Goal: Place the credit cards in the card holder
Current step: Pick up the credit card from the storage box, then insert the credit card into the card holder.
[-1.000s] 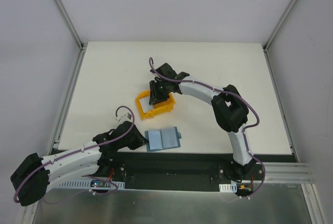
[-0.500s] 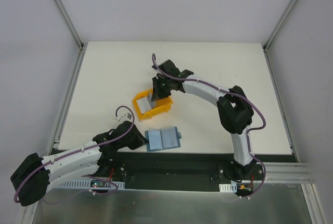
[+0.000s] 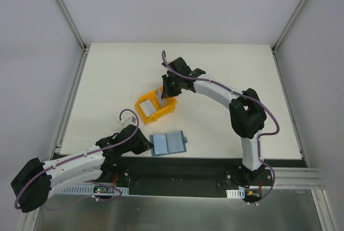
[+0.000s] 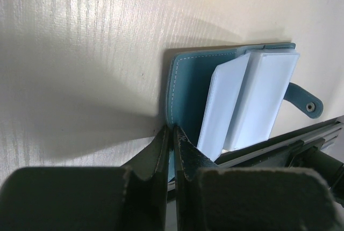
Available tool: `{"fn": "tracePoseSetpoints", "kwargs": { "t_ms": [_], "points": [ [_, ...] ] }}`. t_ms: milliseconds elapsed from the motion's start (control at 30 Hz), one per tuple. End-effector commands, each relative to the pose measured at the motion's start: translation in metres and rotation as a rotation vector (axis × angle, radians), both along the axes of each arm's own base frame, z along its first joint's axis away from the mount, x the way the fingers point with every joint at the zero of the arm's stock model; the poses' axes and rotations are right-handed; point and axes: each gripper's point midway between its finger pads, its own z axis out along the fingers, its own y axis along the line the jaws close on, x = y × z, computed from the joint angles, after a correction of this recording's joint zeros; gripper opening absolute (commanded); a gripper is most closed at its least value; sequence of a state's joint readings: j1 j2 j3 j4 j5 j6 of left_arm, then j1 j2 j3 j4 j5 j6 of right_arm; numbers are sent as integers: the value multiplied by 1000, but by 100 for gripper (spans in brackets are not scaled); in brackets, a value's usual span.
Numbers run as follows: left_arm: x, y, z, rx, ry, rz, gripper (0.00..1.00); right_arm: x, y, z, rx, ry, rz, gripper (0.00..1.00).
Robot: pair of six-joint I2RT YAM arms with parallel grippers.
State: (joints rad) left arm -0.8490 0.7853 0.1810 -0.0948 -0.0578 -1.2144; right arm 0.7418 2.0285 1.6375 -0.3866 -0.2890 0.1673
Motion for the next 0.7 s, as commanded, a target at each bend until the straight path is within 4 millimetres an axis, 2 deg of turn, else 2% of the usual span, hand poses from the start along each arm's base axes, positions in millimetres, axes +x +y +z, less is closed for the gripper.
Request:
{"fn": "tracePoseSetpoints", "kwargs": {
  "t_ms": [0,200,400,500,667],
  "points": [
    [-7,12,-13,62,40,0,2,15,-13,62,68,-148,-19,0],
    [-9,13,-15,56,59,15,1,2,-23,93,159,-181,-38,0],
    [-9,14,-16,46,57,29,1,-34,-36,104,329,-144,-97,0],
    [-10,14,-17,48,61,32,1,-58,-44,93,396,-82,-141,0],
    [-10,15,-19,56,71,40,1,-111,-46,55,445,6,-194,0]
  ]
}}
